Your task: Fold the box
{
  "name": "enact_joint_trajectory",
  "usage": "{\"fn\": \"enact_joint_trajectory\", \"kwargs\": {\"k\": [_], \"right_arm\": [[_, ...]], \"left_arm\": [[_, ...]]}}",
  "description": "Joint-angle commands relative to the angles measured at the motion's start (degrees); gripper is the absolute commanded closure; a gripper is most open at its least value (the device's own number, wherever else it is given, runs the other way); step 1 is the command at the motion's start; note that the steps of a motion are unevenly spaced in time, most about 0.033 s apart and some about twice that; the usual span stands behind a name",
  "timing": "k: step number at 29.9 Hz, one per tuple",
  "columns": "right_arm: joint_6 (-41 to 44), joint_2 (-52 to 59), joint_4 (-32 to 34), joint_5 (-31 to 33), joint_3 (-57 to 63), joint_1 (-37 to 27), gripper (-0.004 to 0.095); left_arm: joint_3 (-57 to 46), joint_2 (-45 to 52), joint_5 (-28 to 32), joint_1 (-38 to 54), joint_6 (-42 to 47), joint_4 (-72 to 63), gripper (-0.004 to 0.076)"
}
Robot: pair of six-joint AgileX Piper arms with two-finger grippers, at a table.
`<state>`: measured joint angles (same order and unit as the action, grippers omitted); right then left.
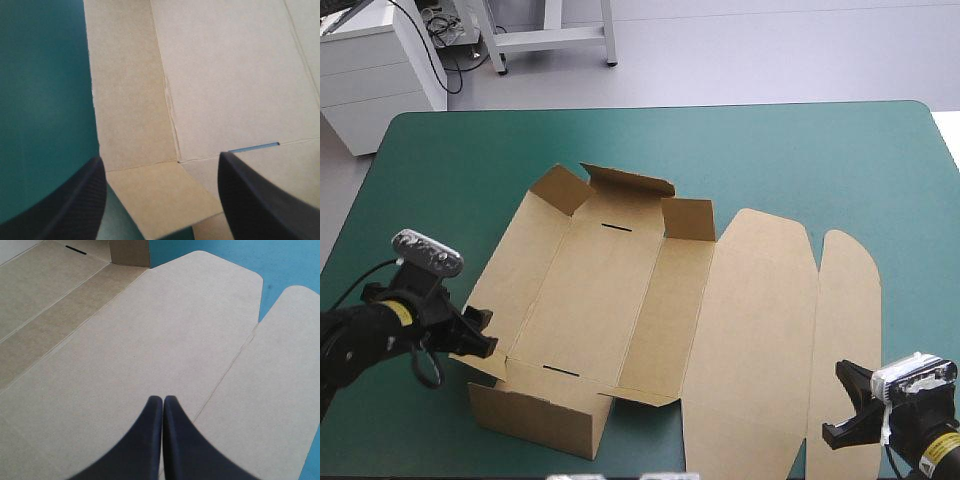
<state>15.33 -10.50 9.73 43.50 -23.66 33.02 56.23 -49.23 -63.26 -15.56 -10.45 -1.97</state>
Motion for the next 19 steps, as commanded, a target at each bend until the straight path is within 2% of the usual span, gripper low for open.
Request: {"fn": "enact_joint_trajectory", "kwargs": {"k": [1,10,16,19], "right_arm": [[-0.52,-0.57,0.43,-4.17,-1.41,-0.31,0.0922],[-0.75,-0.57,0.29,-4.17,-1.41,-0.31,0.0923],[-0.75,-0.57,0.29,-4.17,-1.41,-0.31,0.0923],[-0.75,-0.57,0.29,-4.17,-1.41,-0.31,0.0923]], "left_arm": [[5.05,-6.34,1.56,-0.04,-0.64,0.9,0.0269],[12.51,-21.95,-3.45,2.21,-2.39,4.99,0.0269],[15.11,-27.99,-4.38,15.17,-14.27,-10.3,0.0269],[15.11,-30.68,-7.22,21.71,-22.01,-18.57,0.0269]]}}
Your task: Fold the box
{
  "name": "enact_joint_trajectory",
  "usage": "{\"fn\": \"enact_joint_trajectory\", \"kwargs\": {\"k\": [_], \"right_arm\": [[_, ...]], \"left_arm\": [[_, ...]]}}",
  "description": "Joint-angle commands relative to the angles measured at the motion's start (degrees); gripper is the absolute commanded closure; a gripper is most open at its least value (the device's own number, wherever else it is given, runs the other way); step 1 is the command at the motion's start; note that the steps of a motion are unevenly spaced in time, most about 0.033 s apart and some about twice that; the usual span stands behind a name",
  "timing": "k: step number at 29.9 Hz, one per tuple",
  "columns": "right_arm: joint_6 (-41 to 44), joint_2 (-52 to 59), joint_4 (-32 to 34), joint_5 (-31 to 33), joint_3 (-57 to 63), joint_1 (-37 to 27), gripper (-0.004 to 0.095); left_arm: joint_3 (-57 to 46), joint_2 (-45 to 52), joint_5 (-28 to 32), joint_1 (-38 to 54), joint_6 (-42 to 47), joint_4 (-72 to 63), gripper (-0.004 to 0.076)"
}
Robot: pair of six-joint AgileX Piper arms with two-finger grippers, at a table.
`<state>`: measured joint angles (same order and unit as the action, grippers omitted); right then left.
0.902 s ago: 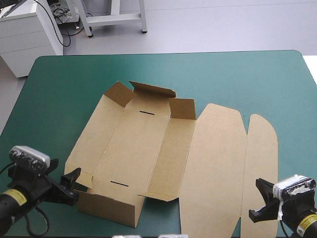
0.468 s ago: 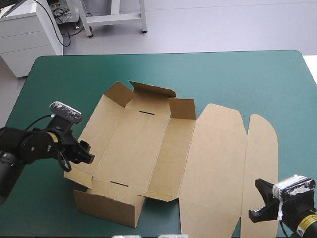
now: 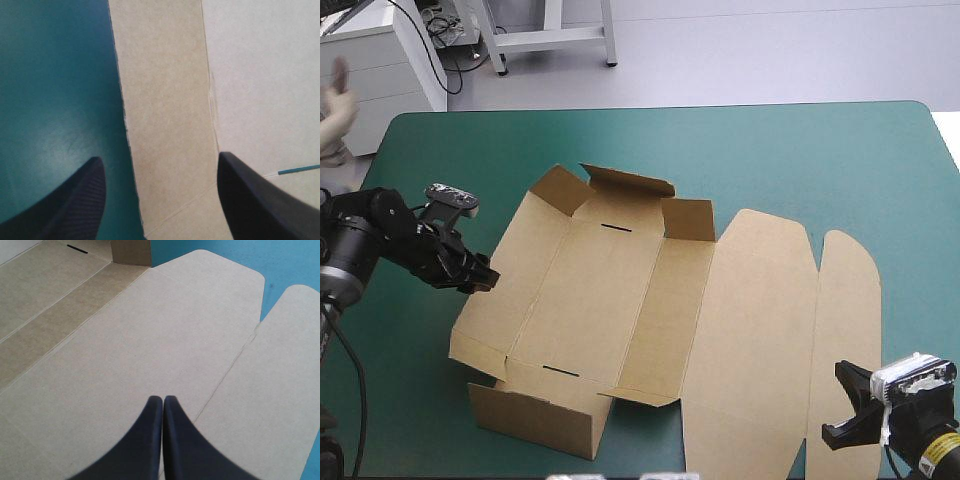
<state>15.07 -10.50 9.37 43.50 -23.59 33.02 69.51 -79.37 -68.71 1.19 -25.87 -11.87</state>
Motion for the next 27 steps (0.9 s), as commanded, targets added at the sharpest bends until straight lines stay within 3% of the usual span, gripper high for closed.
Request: {"fn": "enact_joint_trajectory", "kwargs": {"k": [1,5,14,27], "right_arm": [[-0.49,-0.57,0.65,-4.17,-1.47,-0.31,0.0923],[-0.49,-0.57,0.65,-4.17,-1.47,-0.31,0.0923],[-0.49,-0.57,0.65,-4.17,-1.47,-0.31,0.0923],[-0.49,-0.57,0.65,-4.17,-1.47,-0.31,0.0923]], "left_arm": [[1.83,-1.41,-2.7,6.89,-8.21,-10.33,0.0269],[1.83,-5.76,-5.35,11.61,-11.53,-14.12,0.0269],[1.61,-13.57,-5.74,11.82,-14.11,-21.13,0.0269],[-5.09,-14.2,-5.74,7.34,-15.65,-22.36,0.0271]]}}
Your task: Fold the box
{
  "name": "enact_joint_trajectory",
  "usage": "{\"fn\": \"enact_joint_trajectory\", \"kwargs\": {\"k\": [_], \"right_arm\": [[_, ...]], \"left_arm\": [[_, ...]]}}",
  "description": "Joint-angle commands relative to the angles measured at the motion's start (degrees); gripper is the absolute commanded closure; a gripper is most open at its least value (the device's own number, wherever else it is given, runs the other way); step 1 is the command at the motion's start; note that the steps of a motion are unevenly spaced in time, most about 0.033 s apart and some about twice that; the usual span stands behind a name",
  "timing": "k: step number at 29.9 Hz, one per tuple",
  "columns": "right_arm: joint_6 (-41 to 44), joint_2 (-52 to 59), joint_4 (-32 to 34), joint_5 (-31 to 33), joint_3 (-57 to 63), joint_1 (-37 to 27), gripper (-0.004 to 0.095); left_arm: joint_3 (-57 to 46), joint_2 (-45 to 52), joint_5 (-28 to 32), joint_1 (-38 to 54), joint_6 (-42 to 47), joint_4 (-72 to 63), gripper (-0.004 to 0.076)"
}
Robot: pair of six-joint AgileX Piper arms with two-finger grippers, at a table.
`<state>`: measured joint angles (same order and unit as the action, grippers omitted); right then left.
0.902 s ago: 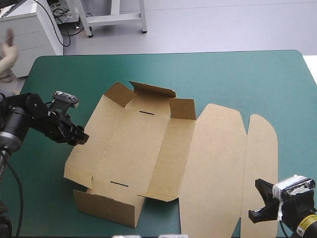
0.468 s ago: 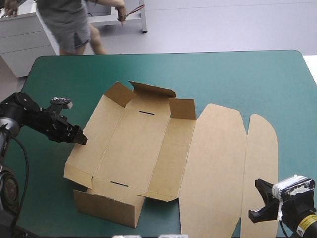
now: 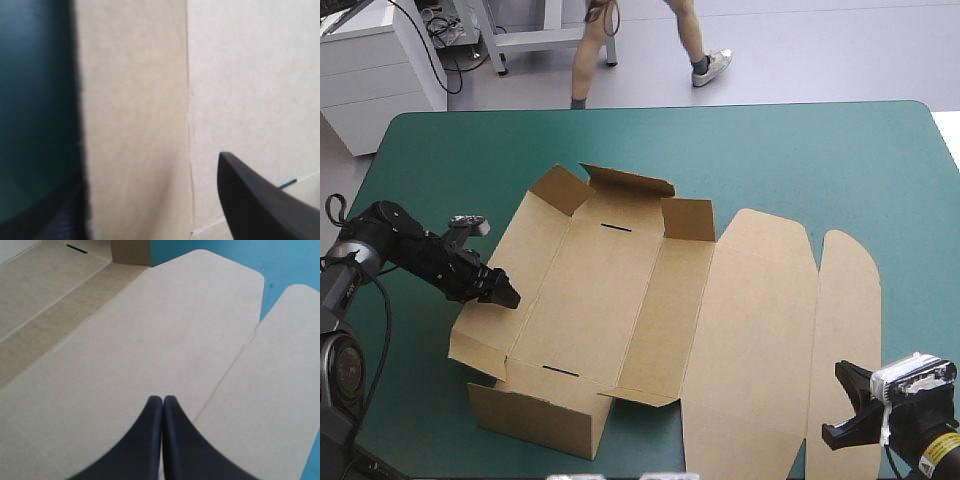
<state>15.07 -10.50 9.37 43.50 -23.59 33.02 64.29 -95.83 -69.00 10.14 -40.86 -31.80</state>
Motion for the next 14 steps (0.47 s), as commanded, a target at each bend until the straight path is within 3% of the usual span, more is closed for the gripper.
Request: {"fn": "enact_joint_trajectory", "kwargs": {"k": [1,4,10,14], "right_arm": [[-0.49,-0.57,0.65,-4.17,-1.47,-0.31,0.0922],[-0.49,-0.57,0.65,-4.17,-1.47,-0.31,0.0923],[-0.49,-0.57,0.75,-4.17,-1.47,-0.31,0.0923],[-0.49,-0.57,0.75,-4.17,-1.47,-0.31,0.0923]], "left_arm": [[0.13,2.27,-5.46,-2.15,-0.65,-2.29,0.0277],[0.13,2.27,-5.46,-3.58,-1.04,-2.07,0.0364],[0.13,2.27,-5.46,-4.05,-1.04,-1.05,0.0703],[0.13,2.27,-5.46,-4.05,-4.04,-0.48,0.0731]]}}
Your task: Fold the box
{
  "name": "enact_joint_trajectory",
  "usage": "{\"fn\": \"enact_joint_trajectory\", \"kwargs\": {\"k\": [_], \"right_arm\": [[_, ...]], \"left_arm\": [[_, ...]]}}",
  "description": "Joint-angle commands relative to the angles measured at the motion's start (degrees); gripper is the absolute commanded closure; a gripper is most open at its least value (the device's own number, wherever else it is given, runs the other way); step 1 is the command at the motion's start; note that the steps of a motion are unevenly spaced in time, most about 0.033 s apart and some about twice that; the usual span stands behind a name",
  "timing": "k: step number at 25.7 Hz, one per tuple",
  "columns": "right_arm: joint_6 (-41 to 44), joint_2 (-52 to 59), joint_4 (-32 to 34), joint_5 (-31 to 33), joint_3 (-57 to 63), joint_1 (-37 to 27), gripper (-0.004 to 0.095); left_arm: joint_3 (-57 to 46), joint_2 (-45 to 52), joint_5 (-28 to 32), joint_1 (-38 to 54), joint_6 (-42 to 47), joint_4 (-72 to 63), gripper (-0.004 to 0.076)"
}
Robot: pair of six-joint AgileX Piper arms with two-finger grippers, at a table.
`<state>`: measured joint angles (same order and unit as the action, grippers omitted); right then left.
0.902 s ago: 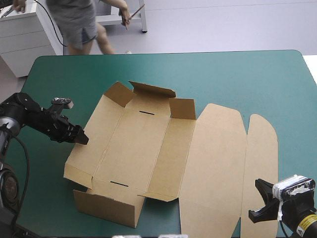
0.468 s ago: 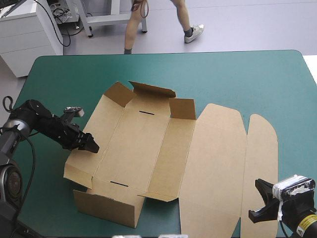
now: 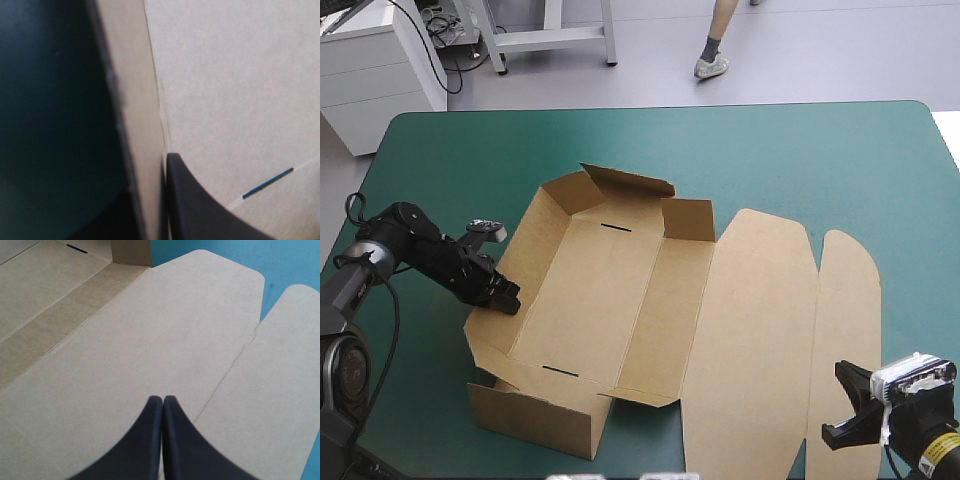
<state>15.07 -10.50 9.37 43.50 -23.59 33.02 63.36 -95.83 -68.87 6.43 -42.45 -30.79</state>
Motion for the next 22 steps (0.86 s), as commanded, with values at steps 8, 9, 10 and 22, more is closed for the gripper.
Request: {"fn": "enact_joint_trajectory", "kwargs": {"k": [8,9,10,22], "right_arm": [[-0.49,-0.57,0.75,-4.17,-1.47,-0.31,0.0923],[-0.49,-0.57,0.75,-4.17,-1.47,-0.31,0.0923],[-0.49,-0.57,0.75,-4.17,-1.47,-0.31,0.0923],[-0.49,-0.57,0.75,-4.17,-1.47,-0.31,0.0923]], "left_arm": [[12.42,2.27,-2.93,-1.67,-3.95,0.32,0.0731],[15.12,2.27,-2.93,-3.07,-4.25,2.91,0.0731],[17.96,2.27,-2.93,-4.96,-4.35,6.63,0.0731],[33.03,2.27,11.27,-39.08,-5.59,46.83,0.0731]]}}
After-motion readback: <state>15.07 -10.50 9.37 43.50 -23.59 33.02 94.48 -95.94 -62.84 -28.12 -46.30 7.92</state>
